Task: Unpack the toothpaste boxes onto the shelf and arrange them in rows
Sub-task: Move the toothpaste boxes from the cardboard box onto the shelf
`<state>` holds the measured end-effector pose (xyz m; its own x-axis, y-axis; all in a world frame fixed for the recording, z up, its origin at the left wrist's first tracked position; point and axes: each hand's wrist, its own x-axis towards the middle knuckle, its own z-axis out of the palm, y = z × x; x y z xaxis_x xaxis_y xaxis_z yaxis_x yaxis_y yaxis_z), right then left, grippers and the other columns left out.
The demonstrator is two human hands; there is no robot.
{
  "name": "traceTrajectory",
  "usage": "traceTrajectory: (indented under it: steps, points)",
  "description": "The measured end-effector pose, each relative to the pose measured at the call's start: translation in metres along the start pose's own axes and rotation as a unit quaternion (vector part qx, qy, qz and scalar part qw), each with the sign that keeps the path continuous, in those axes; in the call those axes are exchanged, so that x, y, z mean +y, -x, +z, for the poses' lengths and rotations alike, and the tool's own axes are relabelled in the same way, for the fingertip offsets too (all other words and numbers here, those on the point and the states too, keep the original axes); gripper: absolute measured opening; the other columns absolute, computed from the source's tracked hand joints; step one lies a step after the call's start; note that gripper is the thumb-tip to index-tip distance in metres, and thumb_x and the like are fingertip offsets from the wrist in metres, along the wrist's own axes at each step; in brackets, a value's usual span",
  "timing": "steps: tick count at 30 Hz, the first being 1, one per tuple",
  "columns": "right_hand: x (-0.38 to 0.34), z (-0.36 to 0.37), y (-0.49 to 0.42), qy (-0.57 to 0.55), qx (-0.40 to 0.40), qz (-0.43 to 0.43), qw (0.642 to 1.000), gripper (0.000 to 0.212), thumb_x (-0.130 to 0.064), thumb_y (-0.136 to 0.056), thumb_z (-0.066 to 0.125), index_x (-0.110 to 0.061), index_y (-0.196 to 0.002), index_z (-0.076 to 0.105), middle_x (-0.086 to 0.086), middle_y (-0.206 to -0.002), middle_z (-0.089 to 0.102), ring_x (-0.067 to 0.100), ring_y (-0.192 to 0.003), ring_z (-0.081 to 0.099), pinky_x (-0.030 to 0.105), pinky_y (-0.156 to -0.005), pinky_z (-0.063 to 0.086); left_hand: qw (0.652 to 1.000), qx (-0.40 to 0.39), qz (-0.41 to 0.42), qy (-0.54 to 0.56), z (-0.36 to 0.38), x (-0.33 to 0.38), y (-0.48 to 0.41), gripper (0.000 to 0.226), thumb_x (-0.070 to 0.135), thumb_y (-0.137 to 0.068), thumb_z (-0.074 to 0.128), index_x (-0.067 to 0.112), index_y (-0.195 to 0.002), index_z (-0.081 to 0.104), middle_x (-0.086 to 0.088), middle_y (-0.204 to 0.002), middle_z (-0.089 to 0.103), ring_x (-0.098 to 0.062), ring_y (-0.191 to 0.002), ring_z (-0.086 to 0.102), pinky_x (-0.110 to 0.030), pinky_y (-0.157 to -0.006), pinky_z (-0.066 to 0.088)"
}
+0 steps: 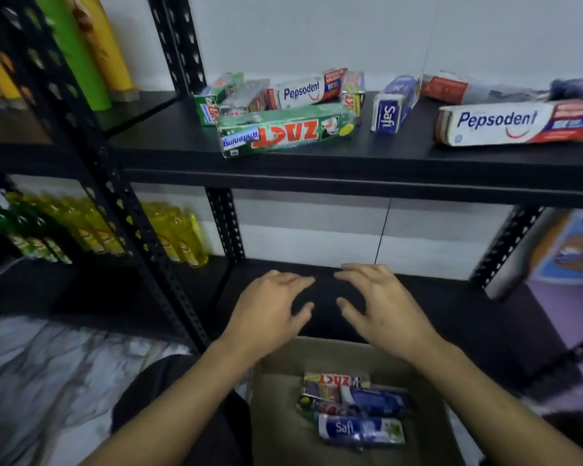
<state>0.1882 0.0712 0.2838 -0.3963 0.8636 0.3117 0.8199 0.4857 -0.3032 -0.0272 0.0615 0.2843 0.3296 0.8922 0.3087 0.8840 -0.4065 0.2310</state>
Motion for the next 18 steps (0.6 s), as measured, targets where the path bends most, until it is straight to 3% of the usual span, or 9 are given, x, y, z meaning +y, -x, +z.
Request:
traceTrajectory:
  steps: [4, 8, 10, 13, 18]
  points:
    - [0.027, 0.047, 0.03, 0.002, -0.093, 0.037, 0.995, 0.048, -0.037, -0.094, 0.056, -0.024, -0.141, 0.05, -0.006, -0.145, 0.048, 0.015, -0.132, 0.038, 0.029, -0.109, 0.036, 0.993, -0.119, -0.024, 0.003, 0.066, -0.009, 0.016, 0.047, 0.04, -0.09, 0.06, 0.023, -0.134, 0.061, 0.003, -0.127, 0.066, -0.02, -0.112, 0.059, -0.035, -0.092, 0.051]
    - [0.052, 0.093, 0.06, -0.009, -0.19, 0.075, 0.979, 0.047, -0.029, -0.091, 0.058, -0.017, -0.136, 0.053, 0.001, -0.138, 0.054, 0.024, -0.125, 0.046, 0.036, -0.103, 0.043, 0.969, -0.233, -0.079, 0.005, 0.134, -0.019, 0.041, 0.047, 0.051, -0.086, 0.052, 0.032, -0.128, 0.062, 0.004, -0.12, 0.068, -0.02, -0.106, 0.063, -0.038, -0.087, 0.053]
    - [0.064, 0.118, 0.075, -0.016, -0.215, 0.095, 0.972, 0.043, -0.03, -0.091, 0.057, -0.016, -0.131, 0.057, 0.003, -0.13, 0.059, 0.026, -0.119, 0.052, 0.037, -0.099, 0.045, 0.953, -0.28, -0.11, 0.036, 0.162, -0.021, 0.057, 0.043, 0.052, -0.088, 0.051, 0.028, -0.121, 0.066, 0.0, -0.114, 0.072, -0.024, -0.102, 0.066, -0.036, -0.084, 0.054]
    - [0.082, 0.153, 0.098, -0.023, -0.254, 0.138, 0.957, 0.037, -0.031, -0.091, 0.057, -0.019, -0.126, 0.06, 0.004, -0.121, 0.064, 0.026, -0.11, 0.055, 0.039, -0.093, 0.048, 0.928, -0.331, -0.15, 0.085, 0.199, -0.029, 0.085, 0.028, 0.035, -0.092, 0.063, 0.025, -0.118, 0.069, -0.005, -0.113, 0.072, -0.026, -0.102, 0.065, -0.032, -0.085, 0.05]
    - [0.108, 0.206, 0.14, -0.05, -0.33, 0.215, 0.918, 0.036, -0.039, -0.09, 0.054, -0.022, -0.121, 0.062, 0.004, -0.118, 0.067, 0.024, -0.104, 0.063, 0.041, -0.085, 0.055, 0.861, -0.42, -0.258, 0.128, 0.261, -0.052, 0.144, 0.044, 0.036, -0.088, 0.071, 0.012, -0.124, 0.066, -0.007, -0.123, 0.068, -0.023, -0.111, 0.063, -0.029, -0.095, 0.048]
